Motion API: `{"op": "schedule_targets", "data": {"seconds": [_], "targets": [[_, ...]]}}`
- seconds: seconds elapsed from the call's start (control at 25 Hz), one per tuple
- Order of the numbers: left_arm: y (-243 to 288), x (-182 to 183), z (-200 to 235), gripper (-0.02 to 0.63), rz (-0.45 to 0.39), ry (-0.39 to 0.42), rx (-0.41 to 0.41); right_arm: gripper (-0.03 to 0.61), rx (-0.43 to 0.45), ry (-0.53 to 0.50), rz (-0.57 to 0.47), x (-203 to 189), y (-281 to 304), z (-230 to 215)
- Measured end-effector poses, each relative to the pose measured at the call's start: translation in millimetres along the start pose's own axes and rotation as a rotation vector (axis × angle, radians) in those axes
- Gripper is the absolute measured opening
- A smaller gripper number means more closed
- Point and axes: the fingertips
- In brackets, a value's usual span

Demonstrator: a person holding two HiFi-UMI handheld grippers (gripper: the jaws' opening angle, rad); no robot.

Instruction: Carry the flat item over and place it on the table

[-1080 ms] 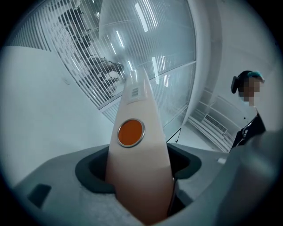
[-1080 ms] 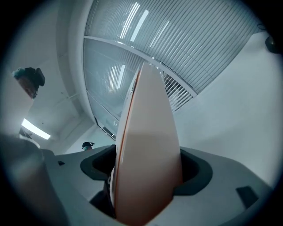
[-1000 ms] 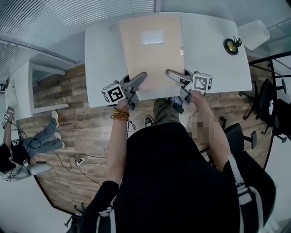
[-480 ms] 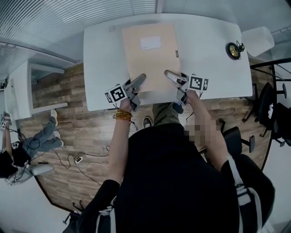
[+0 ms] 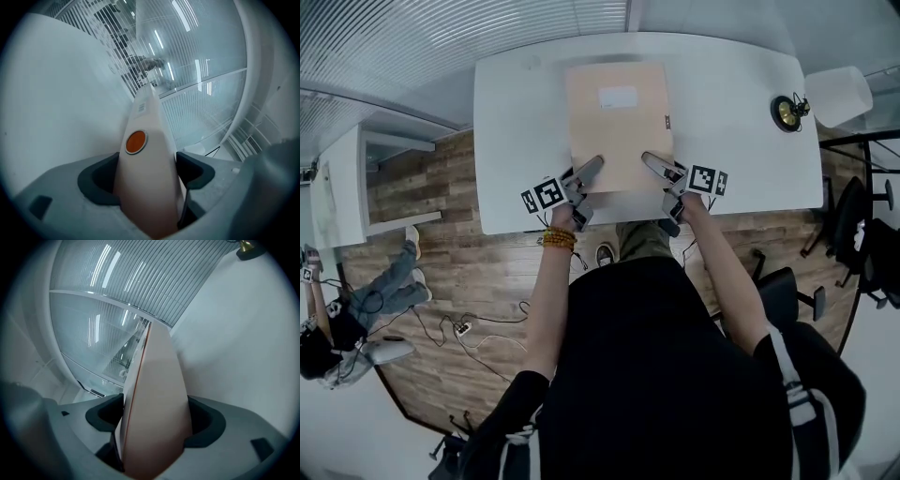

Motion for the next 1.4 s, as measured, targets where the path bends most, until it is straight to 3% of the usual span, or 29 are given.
{"op": "schedule_targets", "data": {"seconds": [0.52, 0.84, 1.4], "targets": [[0.7, 8.1, 16.6, 0.368, -0.037, -0.031, 0.064, 0.374, -0.073, 0.009, 0.011, -4.9, 11.4, -12.2], [-3.6, 8.2, 28.2, 0.368, -0.057, -0.096, 0.126, 0.374, -0.145, -0.042, 0.032, -5.5, 17.6, -19.1], [-3.2, 10.2, 27.8, 0.390, -0.025, -0.087, 0.178, 0.376, -0.215, -0.032, 0.016, -7.3, 13.8, -20.3]]}}
Point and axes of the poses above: the fingertips, and each gripper's own axes: y forward along the fingers, z to its left, x out of its top, and after that the axes turned 14 degrees about -y, right-handed
